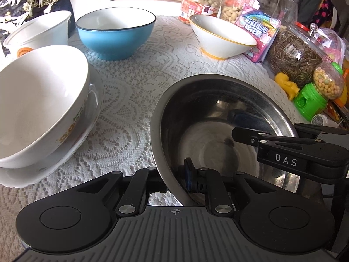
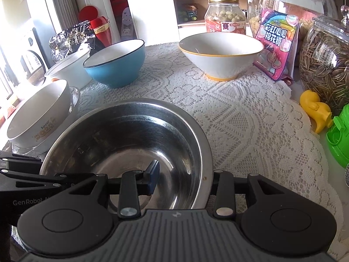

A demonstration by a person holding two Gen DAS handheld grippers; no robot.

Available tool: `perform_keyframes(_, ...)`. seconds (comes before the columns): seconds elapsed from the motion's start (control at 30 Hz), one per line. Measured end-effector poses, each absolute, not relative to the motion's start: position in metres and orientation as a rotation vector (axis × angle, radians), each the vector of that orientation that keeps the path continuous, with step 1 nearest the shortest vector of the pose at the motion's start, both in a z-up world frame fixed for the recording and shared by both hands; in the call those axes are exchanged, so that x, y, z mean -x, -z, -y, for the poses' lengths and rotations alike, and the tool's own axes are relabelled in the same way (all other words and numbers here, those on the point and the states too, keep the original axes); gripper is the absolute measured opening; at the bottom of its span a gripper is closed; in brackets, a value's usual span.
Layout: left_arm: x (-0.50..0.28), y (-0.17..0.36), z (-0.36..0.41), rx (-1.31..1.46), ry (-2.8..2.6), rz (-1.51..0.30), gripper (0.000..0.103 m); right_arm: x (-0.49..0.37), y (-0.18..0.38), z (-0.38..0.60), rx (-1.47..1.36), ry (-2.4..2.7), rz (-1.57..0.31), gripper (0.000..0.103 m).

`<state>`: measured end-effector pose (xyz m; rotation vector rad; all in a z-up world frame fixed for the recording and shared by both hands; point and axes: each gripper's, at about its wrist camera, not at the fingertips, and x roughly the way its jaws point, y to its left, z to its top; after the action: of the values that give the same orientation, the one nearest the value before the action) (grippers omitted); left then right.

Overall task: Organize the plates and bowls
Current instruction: 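Lift the stainless steel bowl off the table with both tools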

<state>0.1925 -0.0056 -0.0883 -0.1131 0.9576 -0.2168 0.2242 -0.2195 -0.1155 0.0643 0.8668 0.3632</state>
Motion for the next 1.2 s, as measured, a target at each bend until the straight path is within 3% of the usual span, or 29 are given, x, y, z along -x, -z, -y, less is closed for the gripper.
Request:
perform_keyframes(0.2,-0.195,0.089,0.007,0.155,0.160,-0.952,0.015,-0.226,0.116,0.224,-0.089,-0.375,-0.869,0.038)
perform_keyframes(1.2,-0.193,0.086,0.023,0.096,0.103,-0.918,0.018,-0.223,0.111,0.216,-0.026,-0.351,-0.828,0.038)
